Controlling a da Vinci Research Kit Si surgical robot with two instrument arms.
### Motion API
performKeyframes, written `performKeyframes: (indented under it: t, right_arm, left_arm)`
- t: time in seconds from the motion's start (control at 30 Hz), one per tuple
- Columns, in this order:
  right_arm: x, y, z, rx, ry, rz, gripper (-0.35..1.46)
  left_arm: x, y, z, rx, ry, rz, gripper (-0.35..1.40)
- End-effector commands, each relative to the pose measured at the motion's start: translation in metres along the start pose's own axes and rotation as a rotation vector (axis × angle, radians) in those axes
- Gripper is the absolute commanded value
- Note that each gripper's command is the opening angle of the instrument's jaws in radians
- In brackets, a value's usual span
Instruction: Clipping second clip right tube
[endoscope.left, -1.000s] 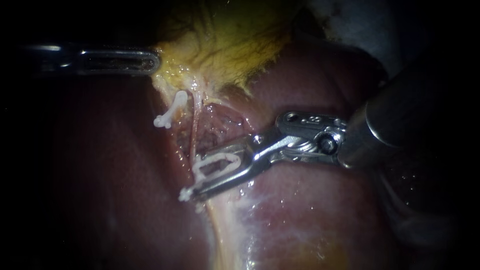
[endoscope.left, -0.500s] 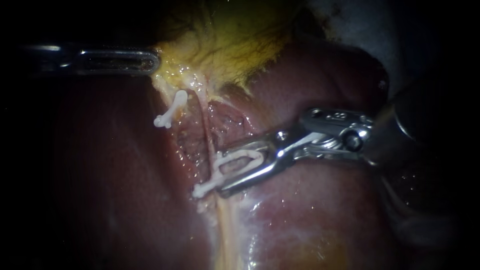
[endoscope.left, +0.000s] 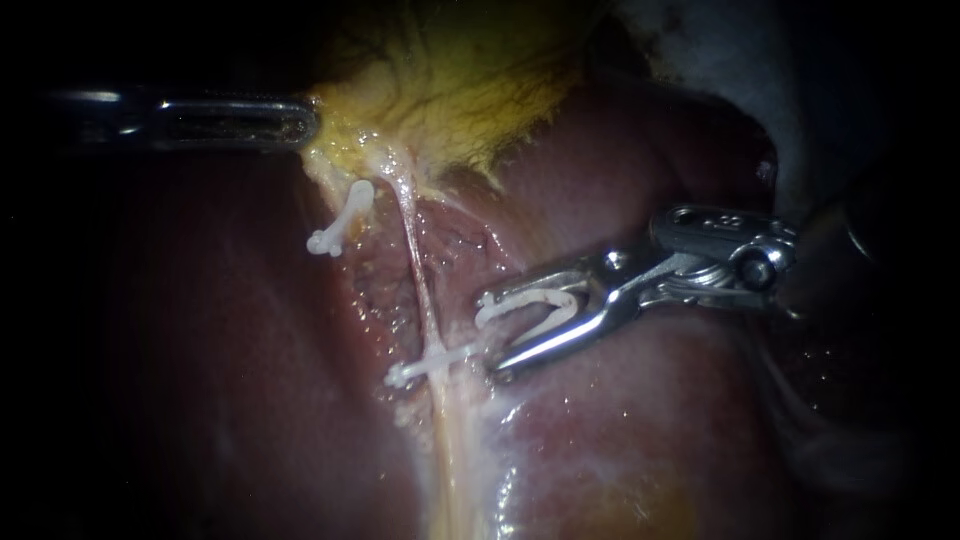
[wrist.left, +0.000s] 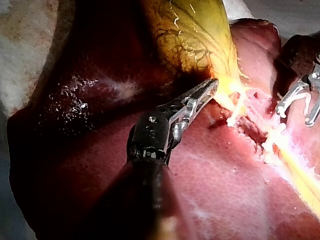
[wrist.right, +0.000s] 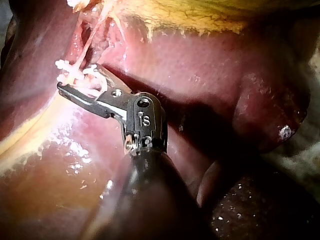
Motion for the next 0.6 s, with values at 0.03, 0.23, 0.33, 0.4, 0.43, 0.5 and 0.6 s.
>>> performKeyframes:
  t: [0.03,0.23,0.33,0.4,0.43,0.5,0.6]
  right_arm:
    - [-0.0002,0.0004,0.0002,-0.002,0.0,-0.001,0.52]
    - [-0.0011,0.0028,0.0019,-0.022,-0.004,0.014,0.52]
    - [-0.0014,0.0037,0.0027,-0.03,-0.005,0.022,0.53]
    - [-0.0017,0.004,0.0033,-0.033,-0.005,0.025,0.53]
    - [-0.0018,0.0041,0.0035,-0.034,-0.005,0.03,0.53]
    - [-0.002,0.0042,0.0042,-0.037,-0.004,0.028,0.53]
    - [-0.0022,0.0044,0.0051,-0.043,-0.005,0.032,0.53]
  left_arm:
    - [0.0,0.0,0.0,0.0,0.0,0.0,-0.35]
    - [0.0,0.0,0.0,0.0,0.0,0.0,-0.35]
    - [0.0,0.0001,0.0001,0.0,0.0,0.0,-0.35]
    - [0.0,0.0002,0.0,0.0,0.0,0.0,-0.35]
    - [0.0,0.0002,0.0,0.0,0.0,0.0,-0.35]
    - [0.0,0.0002,0.0,0.0,0.0,0.0,-0.35]
    - [0.0,0.0002,0.0,0.0,0.0,0.0,-0.35]
